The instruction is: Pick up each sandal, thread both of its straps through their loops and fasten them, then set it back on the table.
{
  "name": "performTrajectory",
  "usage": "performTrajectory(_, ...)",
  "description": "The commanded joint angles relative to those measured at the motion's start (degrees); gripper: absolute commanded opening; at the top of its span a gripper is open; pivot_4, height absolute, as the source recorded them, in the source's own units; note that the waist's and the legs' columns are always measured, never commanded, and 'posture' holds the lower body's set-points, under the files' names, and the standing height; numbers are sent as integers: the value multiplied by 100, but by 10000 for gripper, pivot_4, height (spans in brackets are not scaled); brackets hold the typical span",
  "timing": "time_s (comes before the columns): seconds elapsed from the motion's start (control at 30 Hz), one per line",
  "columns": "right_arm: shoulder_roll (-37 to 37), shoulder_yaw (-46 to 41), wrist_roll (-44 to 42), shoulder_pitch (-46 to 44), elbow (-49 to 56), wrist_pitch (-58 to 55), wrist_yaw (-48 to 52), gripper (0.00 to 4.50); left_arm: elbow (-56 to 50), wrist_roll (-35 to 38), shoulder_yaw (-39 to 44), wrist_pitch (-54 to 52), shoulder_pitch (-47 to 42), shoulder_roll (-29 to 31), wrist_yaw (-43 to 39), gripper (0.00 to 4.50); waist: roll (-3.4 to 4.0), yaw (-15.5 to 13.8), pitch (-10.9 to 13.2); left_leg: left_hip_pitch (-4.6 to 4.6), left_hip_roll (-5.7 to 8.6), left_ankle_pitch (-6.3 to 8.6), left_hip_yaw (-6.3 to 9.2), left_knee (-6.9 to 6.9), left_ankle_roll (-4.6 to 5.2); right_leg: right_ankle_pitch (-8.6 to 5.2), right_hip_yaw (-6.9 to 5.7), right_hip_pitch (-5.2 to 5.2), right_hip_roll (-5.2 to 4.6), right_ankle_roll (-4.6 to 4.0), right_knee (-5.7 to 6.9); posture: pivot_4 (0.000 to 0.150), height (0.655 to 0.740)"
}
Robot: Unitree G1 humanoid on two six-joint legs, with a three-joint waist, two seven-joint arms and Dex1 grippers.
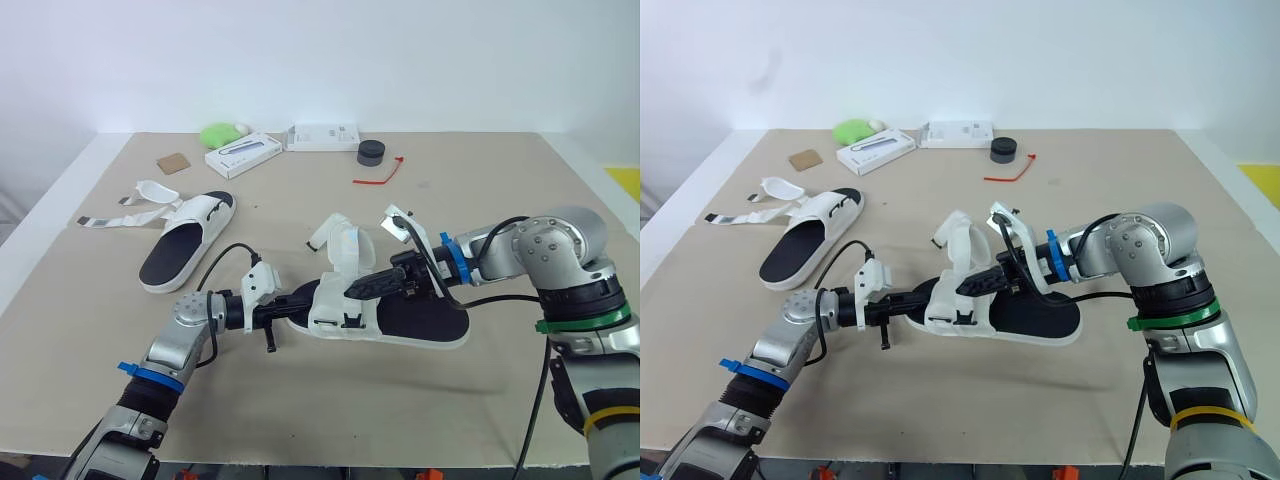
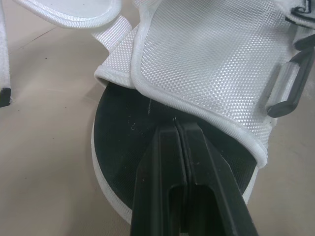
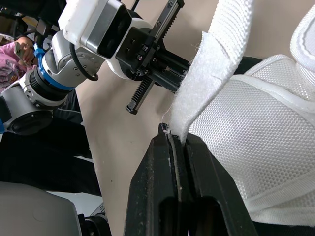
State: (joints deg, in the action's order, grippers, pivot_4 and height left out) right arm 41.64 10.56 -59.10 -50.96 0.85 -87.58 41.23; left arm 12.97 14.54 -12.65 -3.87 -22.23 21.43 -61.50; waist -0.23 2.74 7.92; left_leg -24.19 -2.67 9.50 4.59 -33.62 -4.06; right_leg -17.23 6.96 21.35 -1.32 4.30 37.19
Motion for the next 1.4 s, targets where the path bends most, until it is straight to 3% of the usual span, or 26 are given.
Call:
performTrajectory(0.03,-18,-117,94,-1,185,10,183,673,751,-496,-385,-515,458,220,23,0,0,0,0,0,0,0,0,0,0,0,0,0,0,0,0,1500,7400)
performTrajectory(1.4,-173,184,1313,-149,-65,506,1119,673,688,-466,-386,-585,487,205,51,0,-1,1,0,10,0,0,0,0,-1,2,-1,0,0,3,0,1500,7400)
